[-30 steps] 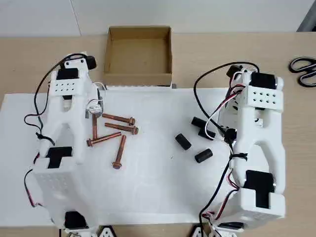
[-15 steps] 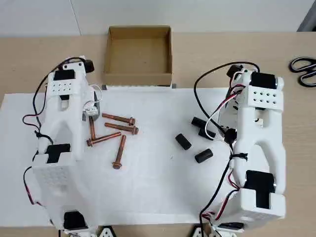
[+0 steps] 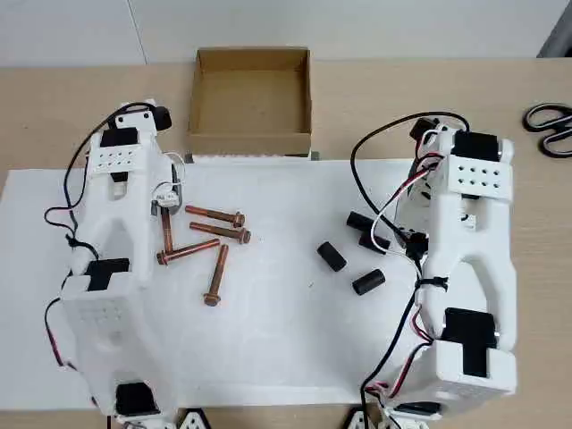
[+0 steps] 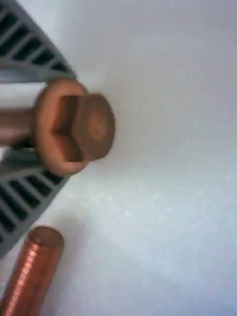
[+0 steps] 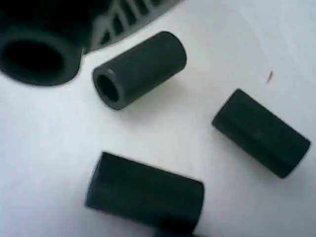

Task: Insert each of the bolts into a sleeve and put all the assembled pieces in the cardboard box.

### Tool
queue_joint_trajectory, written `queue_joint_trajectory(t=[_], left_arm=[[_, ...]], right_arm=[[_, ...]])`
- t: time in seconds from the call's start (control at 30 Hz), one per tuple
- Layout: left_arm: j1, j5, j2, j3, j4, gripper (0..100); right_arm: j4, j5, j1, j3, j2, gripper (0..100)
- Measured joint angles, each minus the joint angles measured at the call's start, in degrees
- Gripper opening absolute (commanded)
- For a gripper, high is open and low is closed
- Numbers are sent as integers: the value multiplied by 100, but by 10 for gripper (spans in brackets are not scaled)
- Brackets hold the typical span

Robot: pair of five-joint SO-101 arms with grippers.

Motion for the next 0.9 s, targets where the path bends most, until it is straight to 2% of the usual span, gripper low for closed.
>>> queue_joint_trajectory(t=[0.2, 0.33, 0.5, 0.77, 0.9], left_arm=[[18, 0, 211, -132, 0, 87], [26, 18, 220, -141, 0, 3], [88, 26, 229, -229, 114, 5], [97, 9, 475, -1451, 1433, 5], [264, 9, 484, -2022, 1591, 5]], right_arm=[[0, 0, 0, 0, 0, 3], [0, 0, 0, 0, 0, 3], [0, 0, 0, 0, 0, 3], [0, 0, 0, 0, 0, 3], [0, 0, 0, 0, 0, 3]])
